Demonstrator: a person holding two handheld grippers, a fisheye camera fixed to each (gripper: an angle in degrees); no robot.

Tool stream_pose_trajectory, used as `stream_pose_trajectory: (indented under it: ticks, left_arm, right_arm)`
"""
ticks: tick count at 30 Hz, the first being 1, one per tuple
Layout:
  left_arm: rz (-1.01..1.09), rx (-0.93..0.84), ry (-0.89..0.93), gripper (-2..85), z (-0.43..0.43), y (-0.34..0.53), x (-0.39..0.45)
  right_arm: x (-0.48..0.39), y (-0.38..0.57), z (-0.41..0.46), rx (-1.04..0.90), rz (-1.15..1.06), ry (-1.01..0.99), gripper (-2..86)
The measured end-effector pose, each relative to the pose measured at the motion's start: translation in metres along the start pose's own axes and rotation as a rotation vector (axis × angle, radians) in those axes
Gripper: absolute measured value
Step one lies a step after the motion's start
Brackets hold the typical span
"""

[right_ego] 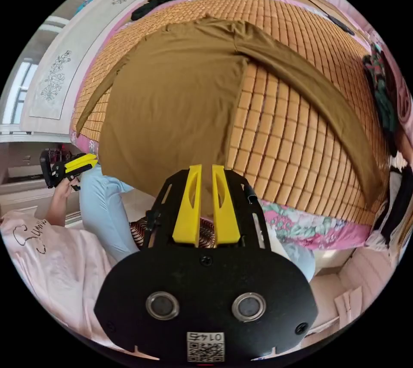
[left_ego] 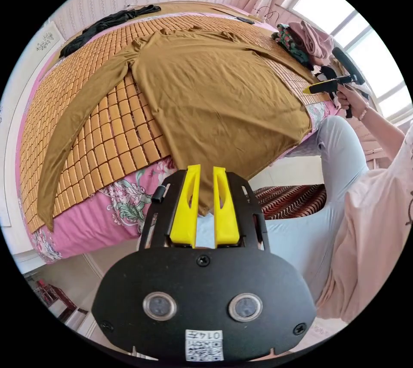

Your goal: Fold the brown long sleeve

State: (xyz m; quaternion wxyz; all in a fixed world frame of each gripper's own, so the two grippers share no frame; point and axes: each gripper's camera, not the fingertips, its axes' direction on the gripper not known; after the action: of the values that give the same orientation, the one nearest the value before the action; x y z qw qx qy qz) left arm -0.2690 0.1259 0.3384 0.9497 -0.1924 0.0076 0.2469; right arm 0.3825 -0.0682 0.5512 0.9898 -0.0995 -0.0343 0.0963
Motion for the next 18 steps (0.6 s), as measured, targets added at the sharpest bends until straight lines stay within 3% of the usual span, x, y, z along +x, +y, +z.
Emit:
stream_pose_trajectory:
  ticks: [3,8,18]
  left_arm:
    - [-0.006,-0.042,-0.064,8.3,0.009,-0.009,0.013]
    - [-0.150,-0.192,0.031,9.1,0.054,-0.016,0.000]
    - [-0.060,-0.329,-0.043,-0.3,0.103,-0.059,0.032]
  right_arm:
    - [0.023,0.038,0.013,-0.049,0.078,-0.106,9.6]
    - [0.037,0.064,0.025,-0.088,0.068,-0.010,10.1]
    - [0.065,0.087,0.019,-0.082,0.044,-0.049,0.6]
